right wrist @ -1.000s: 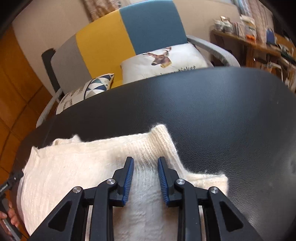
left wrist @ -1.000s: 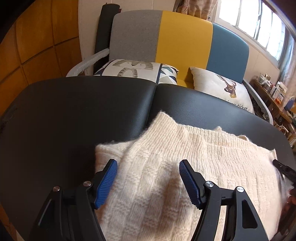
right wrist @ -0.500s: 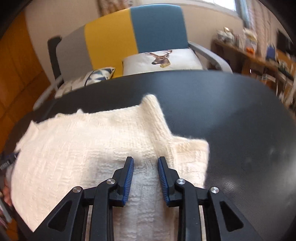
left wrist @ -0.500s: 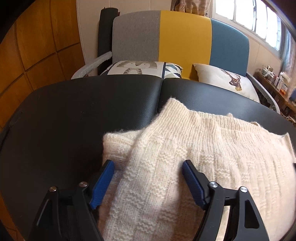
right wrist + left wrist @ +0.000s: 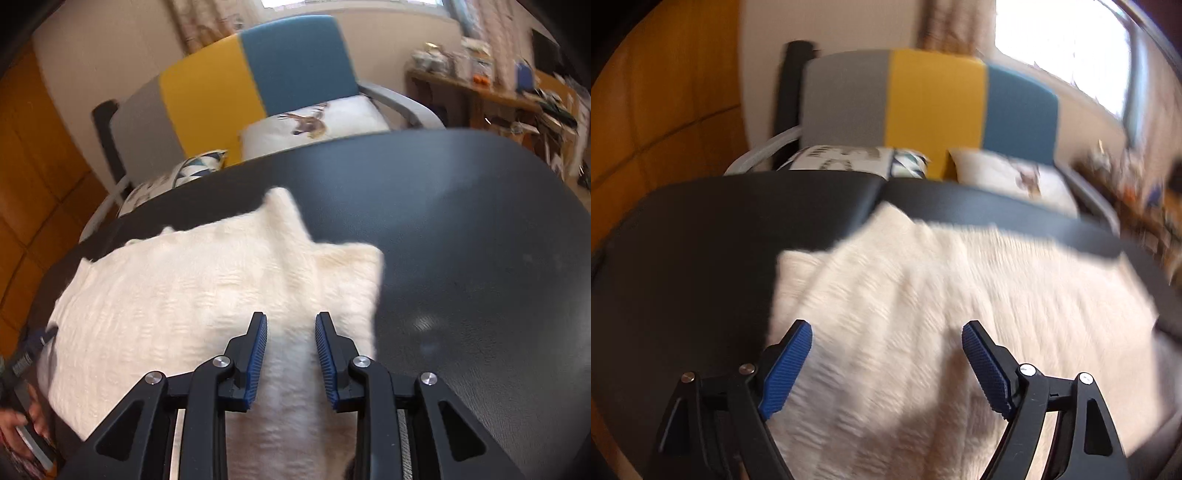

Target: Fold clothes

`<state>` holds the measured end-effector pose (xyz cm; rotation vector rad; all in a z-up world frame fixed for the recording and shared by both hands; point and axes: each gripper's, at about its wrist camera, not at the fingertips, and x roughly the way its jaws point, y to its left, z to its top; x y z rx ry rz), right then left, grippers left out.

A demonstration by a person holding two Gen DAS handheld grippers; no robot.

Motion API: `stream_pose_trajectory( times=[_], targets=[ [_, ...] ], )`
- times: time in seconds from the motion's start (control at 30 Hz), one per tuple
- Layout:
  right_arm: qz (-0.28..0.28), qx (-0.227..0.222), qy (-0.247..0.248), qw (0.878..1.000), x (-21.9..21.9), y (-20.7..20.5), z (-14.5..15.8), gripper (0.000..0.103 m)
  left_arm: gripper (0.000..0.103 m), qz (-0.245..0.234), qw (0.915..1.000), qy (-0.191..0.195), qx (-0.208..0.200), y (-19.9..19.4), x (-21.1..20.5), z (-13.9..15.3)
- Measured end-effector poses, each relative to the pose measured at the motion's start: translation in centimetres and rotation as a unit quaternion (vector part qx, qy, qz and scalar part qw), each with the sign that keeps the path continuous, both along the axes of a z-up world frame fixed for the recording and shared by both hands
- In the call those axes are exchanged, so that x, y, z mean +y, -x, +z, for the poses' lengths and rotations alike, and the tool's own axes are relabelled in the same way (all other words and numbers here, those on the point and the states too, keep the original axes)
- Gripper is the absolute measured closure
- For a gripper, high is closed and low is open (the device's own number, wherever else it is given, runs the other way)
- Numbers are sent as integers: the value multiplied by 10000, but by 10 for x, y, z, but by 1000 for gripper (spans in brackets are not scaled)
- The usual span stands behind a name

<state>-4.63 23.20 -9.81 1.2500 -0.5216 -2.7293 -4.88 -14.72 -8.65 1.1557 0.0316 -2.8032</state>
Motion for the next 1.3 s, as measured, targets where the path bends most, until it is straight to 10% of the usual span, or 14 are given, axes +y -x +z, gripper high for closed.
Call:
stream_pose_trajectory(
  times=[0.33,0.6,1.0,1.2,1.3],
  targets=[
    [-290,-115,1556,9873,72,-52,-10,58,19,-603,9935,-746,610,-49,46,30],
    [-331,-363,2681,9621,80,-64,-43,48,18,-1314,9900,-229,467,-56,103,23],
    [-38,-365,2439,9691,42,-35,-41,46,18,-1397,9901,-31,-160,-64,121,-15],
    [21,-331,2623,9644,26,-27,-44,53,21,-1560,9859,-397,462,-80,122,4],
    [-29,-325,2588,9654,23,-26,-49,70,47,-1547,9852,-345,647,-83,125,8]
  ],
)
